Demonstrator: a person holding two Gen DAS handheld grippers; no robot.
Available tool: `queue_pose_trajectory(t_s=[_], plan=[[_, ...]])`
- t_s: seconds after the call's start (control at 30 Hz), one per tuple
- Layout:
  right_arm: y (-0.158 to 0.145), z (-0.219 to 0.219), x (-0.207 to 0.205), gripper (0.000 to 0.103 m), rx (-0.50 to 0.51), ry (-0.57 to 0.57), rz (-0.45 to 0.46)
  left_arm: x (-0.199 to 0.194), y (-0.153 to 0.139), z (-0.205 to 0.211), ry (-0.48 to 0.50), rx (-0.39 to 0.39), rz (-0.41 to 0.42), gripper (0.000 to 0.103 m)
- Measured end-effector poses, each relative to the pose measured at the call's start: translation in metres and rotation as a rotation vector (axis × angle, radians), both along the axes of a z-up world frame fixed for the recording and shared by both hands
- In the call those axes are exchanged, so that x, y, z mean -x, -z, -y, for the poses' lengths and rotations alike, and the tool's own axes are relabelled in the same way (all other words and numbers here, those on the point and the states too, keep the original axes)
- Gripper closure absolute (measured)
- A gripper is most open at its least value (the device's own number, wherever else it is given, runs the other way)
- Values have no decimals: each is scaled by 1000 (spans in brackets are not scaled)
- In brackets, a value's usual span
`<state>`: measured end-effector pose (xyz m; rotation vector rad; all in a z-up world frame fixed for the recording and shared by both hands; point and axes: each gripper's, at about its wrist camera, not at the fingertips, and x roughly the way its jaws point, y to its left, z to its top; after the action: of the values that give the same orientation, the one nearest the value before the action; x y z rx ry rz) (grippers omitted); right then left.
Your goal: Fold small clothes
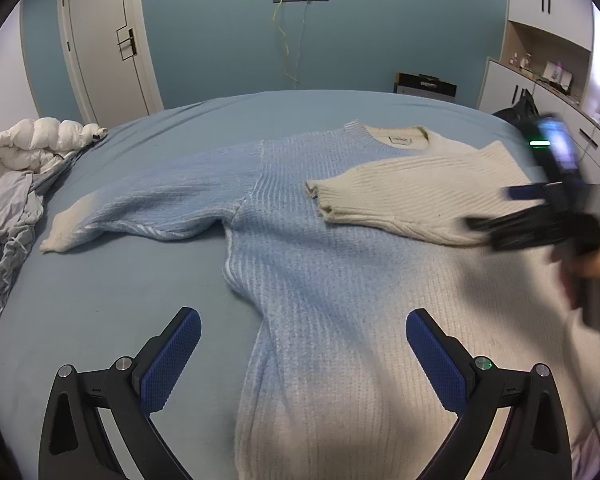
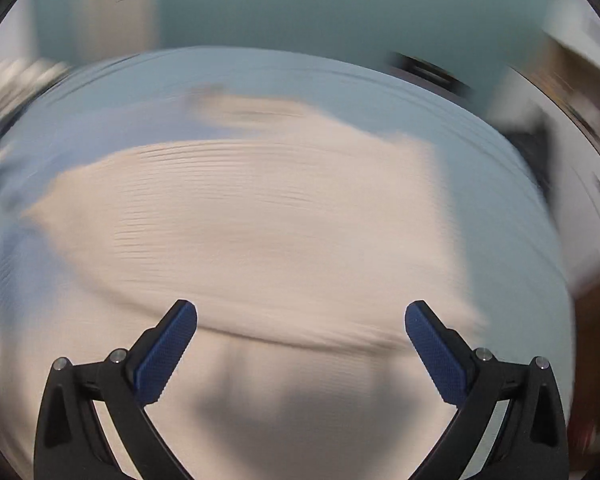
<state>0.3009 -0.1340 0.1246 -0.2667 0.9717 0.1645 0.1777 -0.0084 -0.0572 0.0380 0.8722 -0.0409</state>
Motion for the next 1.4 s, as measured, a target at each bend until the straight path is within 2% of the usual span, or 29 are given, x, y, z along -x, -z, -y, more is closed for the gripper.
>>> queue_pose_trajectory(t_s=[0.1,0.2,0.23,0.27,0.33,0.37,0.4,0.43,0.47,0.5,0.57,0.6,0.7,0.73,0.8,0.87,0.9,0.93,0.97,1.0,1.03,1.1,1.17,1.2,1.3,1.33,1.4], plan=[[23,-87,-10,2,-22,-133,-51,0,-1,-2,-4,9,-1,0],[38,-123,-20,2,-28,-156,-59,-1,-1,-3,-1,24,-4,0],[38,-130,-27,2,-53,-170,-54,-1,-1,-3,-2,27,-4,0],[32,-115,-30,2,-76,-183,-37,-1,-1,-4,-2,29,-3,0],[30,-135,-37,3,-100,-202,-20,-2,-1,-5,-5,27,-4,0],[35,-143,-41,11,-102,-209,-63,-2,-1,-6,-8,27,-5,0],[48,-151,-50,50,-102,-202,-155,-3,-1,-8,-14,33,-7,0],[56,-139,-56,60,-84,-174,-174,-3,-2,-9,-17,39,-7,0],[52,-134,-56,63,-129,-154,-167,-3,-3,-11,-19,46,-6,0],[46,-124,-60,78,-209,-124,-179,-3,-4,-12,-21,52,-3,0],[30,-93,-65,85,-413,-29,-226,-2,-4,-12,-21,53,1,0],[21,-81,-63,86,-494,6,-222,-2,-4,-13,-19,53,1,0],[-13,-82,-42,87,-542,-27,-157,-2,-2,-10,-12,43,1,0],[-11,-83,-34,87,-588,-58,-162,-1,-2,-9,-11,35,4,0],[-10,-76,-30,87,-767,-94,-195,-1,-3,-9,-11,22,11,0],[0,-70,-30,82,-835,-38,-216,-1,-3,-9,-10,18,12,0],[9,-67,-31,71,-885,-18,-246,-1,-2,-9,-8,17,10,0],[23,-77,-34,45,-910,-21,-286,-1,-2,-9,-7,17,8,0],[35,-86,-33,30,-910,-11,-343,-1,-1,-8,-6,17,5,0],[45,-83,-30,18,-882,23,-403,-2,-1,-8,-5,18,2,0],[43,-76,-31,19,-886,27,-408,-2,-1,-8,-3,21,-2,0],[27,-50,-14,19,-907,-3,-350,-3,-1,-8,-3,29,-2,0],[5,-1,-3,18,-861,18,-217,-2,-3,-8,-4,33,2,0],[-4,25,1,18,-804,61,-146,-2,-3,-9,-4,34,3,0],[-9,106,11,18,-490,322,29,-2,-4,-8,-4,38,4,0],[-7,142,15,18,-346,440,55,-2,-4,-8,-4,37,4,0],[9,199,21,19,-206,612,10,-2,-3,-6,-1,30,1,0]])
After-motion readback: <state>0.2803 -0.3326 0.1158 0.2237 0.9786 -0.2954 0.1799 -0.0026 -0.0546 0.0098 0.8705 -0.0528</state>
